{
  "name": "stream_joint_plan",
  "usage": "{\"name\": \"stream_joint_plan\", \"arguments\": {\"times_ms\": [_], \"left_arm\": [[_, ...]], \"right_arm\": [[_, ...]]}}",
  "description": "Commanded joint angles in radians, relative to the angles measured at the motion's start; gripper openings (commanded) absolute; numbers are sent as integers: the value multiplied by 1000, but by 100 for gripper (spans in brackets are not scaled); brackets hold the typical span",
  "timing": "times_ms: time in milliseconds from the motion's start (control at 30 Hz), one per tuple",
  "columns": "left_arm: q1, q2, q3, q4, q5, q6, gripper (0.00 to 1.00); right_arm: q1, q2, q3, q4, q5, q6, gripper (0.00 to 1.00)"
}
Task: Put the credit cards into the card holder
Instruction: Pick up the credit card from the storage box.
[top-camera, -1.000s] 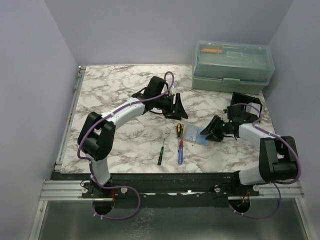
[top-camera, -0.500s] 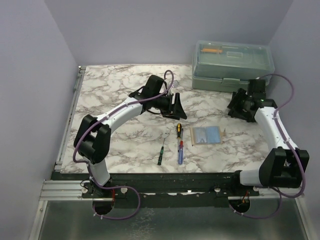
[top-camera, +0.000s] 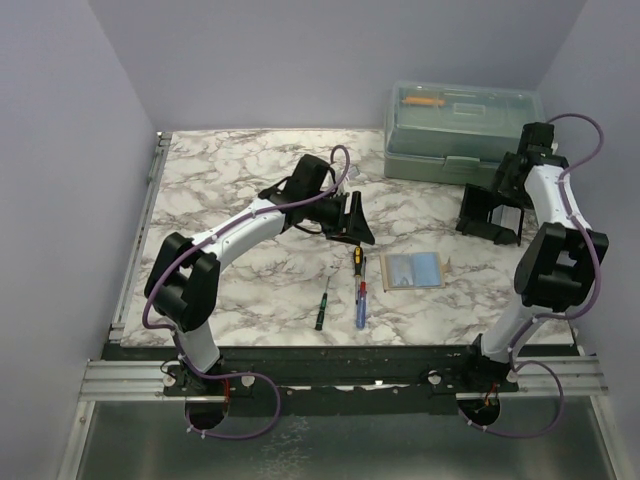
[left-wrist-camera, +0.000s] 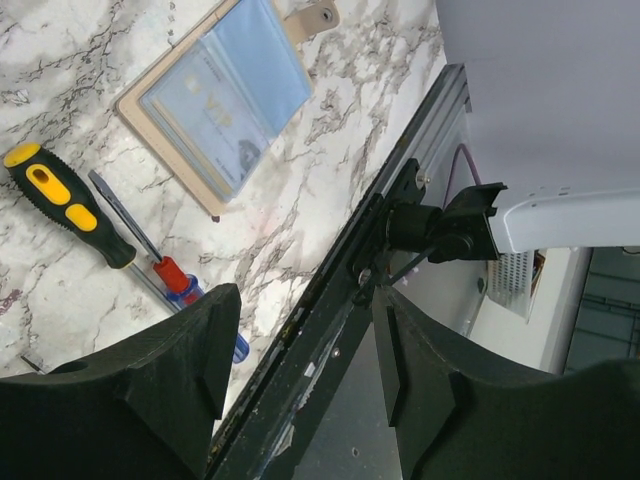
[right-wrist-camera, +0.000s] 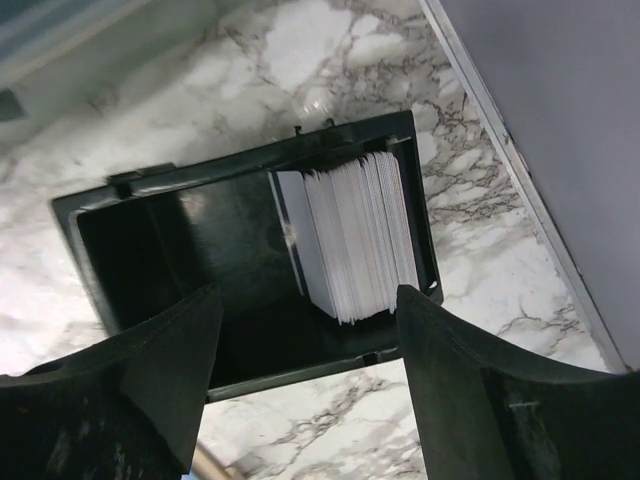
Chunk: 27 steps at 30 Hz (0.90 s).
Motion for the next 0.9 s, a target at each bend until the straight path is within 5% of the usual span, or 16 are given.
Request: {"name": "stream_joint_plan", "arguments": {"times_ms": [0,267,867], "left_arm": [[-2,-12,-14,26,33,-6,61],[0,-9,-16,32,46,-12,61],[5,-14,-20,38,47,-11,62]], "right_arm": [[2,54,14,-50,71,-90,74],[52,153,-11,-34,249,-96,74],[72,231,-4,-31,397,-64,67]]}}
